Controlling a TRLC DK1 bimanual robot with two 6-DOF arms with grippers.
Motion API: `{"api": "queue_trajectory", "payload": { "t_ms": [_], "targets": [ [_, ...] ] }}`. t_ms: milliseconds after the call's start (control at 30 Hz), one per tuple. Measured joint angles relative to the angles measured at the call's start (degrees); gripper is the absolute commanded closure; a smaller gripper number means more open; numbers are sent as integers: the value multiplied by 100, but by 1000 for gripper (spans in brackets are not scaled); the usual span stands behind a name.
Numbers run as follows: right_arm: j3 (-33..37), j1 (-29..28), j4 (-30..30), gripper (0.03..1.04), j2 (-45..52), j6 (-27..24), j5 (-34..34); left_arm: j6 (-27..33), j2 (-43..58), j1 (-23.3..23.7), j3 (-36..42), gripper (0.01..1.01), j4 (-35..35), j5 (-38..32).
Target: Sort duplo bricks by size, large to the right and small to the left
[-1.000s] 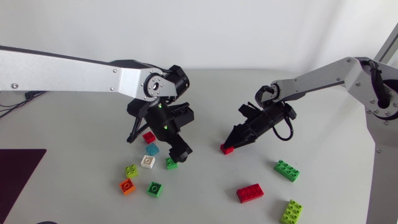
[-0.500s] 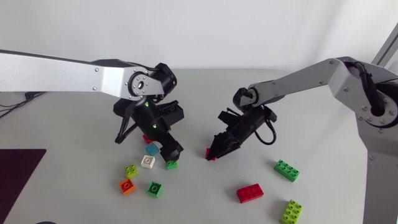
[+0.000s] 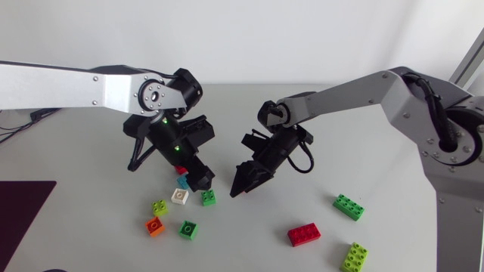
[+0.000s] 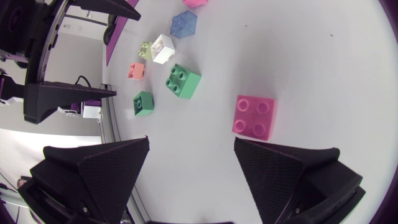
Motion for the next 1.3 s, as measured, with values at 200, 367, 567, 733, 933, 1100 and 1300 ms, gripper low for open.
{"api": "queue_trajectory", "payload": {
  "t_ms": [200,367,567,733,933,1100,1300],
  "targets": [
    [-634,-669,-203,75,-739,-129,-7,17,525,-365,433,44,-2,4],
    [-874,-1792,-597,75,-1552,-542,-11,-39,1233,-903,1117,43,0,26],
    [-1279,-2649,-885,74,-1906,-1110,-186,-136,1917,-1172,1674,44,-7,46],
    [-1545,-3279,-1110,74,-1932,-1596,-352,-138,2192,-1137,1880,61,-48,17],
    [-1628,-3676,-1121,72,-2009,-1845,-352,-166,2330,-1108,2146,92,-136,-2],
    [-1735,-3729,-1123,72,-2094,-1963,-352,-181,2533,-1043,2409,90,-138,-81],
    [-1864,-3753,-1169,72,-2109,-2009,-354,-179,2677,-935,2422,231,-219,-107]
  ]
}}
